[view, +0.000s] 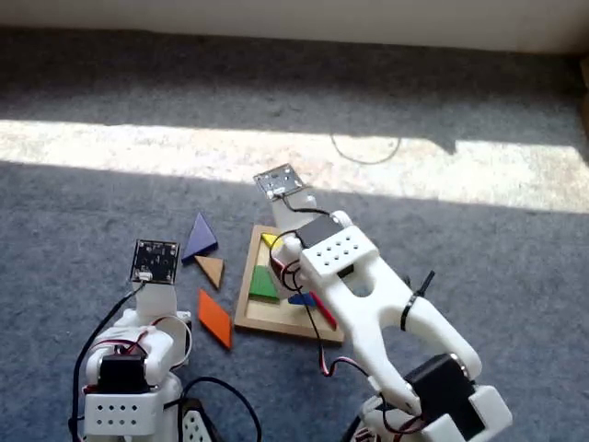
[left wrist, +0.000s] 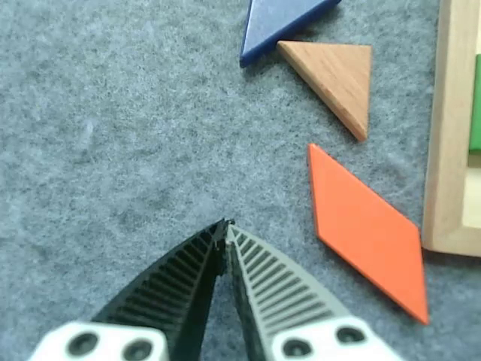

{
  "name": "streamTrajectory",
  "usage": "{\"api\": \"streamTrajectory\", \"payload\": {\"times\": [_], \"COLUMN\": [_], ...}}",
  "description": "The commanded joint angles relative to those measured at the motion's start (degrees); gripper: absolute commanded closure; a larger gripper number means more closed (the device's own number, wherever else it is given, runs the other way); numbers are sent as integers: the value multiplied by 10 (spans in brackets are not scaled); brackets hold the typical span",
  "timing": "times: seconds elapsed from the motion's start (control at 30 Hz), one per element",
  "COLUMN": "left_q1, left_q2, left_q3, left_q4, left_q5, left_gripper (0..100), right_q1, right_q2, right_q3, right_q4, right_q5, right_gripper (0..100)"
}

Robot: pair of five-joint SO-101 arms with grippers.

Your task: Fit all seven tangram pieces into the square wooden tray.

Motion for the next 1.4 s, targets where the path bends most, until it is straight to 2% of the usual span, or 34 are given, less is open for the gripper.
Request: {"api": "streamTrajectory", "payload": {"times": [0.0, 0.17, 0.33, 0.53, 0.67, 0.8, 1.03, 1.37], "left_q1": [-7, -7, -7, -7, -7, -7, -7, -7], "left_q2": [-22, -22, -22, -22, -22, -22, -22, -22], "left_q3": [11, 11, 11, 11, 11, 11, 11, 11], "left_q4": [2, 2, 2, 2, 2, 2, 2, 2], "left_q5": [-4, -4, -4, -4, -4, -4, -4, -4], "left_gripper": [994, 994, 994, 994, 994, 994, 994, 994], "right_q1": [7, 7, 7, 7, 7, -11, -95, -96], "right_q2": [-72, -151, -227, -275, -278, -276, -177, -28], "right_q3": [-5, 56, 151, 237, 240, 221, 196, 70], "right_q4": [8, 12, 7, -36, -41, -95, -160, -178], "right_q5": [7, 8, 59, 63, 61, 59, 59, 59], "right_gripper": [986, 987, 989, 989, 988, 985, 985, 985]}}
